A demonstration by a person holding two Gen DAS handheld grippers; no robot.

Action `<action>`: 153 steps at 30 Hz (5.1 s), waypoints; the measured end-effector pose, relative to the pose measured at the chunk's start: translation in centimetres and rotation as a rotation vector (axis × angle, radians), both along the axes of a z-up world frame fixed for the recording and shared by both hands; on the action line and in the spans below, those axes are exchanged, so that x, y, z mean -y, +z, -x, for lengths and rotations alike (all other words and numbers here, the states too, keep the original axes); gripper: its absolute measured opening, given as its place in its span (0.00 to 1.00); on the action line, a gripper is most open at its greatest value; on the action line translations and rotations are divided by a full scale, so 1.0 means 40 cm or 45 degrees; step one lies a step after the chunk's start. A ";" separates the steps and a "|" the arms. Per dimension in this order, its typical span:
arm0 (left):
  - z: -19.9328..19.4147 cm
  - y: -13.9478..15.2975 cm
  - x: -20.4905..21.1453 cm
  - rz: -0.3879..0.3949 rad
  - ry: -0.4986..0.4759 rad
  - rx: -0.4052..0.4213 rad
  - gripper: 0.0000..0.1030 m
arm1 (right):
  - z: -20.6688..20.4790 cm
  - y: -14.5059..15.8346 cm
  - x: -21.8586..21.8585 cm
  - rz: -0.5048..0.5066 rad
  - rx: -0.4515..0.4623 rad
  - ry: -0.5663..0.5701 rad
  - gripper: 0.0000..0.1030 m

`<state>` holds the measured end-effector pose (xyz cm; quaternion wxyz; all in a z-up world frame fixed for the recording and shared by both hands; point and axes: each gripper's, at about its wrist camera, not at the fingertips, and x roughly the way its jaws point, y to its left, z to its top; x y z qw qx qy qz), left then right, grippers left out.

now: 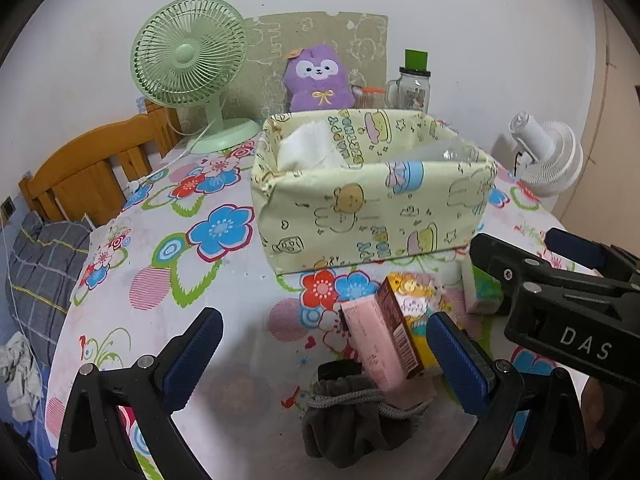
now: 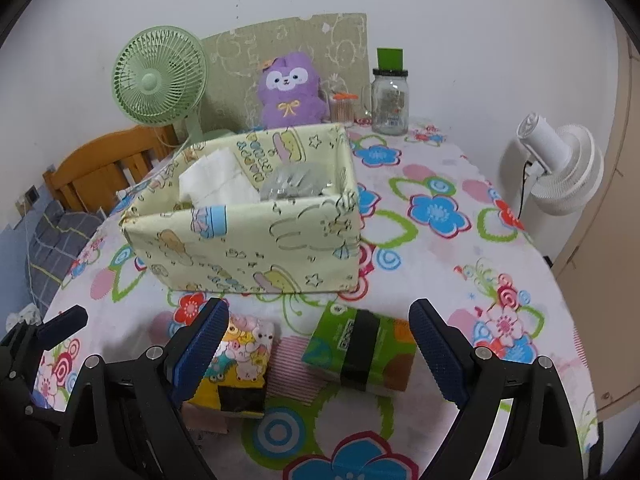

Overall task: Organize soft objects
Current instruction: 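Grasp the cartoon-printed yellow pack with the right tool while the left grasps the grey pouch, then lift and carry the cartoon pack and grey pouch over the yellow box with both tools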

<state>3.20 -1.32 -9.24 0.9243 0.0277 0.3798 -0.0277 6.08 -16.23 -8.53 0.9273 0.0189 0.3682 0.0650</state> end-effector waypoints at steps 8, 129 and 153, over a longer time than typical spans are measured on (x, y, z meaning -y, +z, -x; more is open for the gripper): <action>0.008 -0.029 0.000 -0.018 -0.034 -0.039 0.98 | 0.000 -0.024 -0.033 -0.045 -0.042 0.051 0.91; -0.200 0.261 0.064 0.052 -0.160 0.181 0.37 | -0.159 0.256 -0.020 -0.059 0.152 0.042 0.48; -0.366 0.149 0.056 0.018 -0.099 0.090 0.37 | -0.307 0.160 -0.042 -0.055 0.031 0.039 0.49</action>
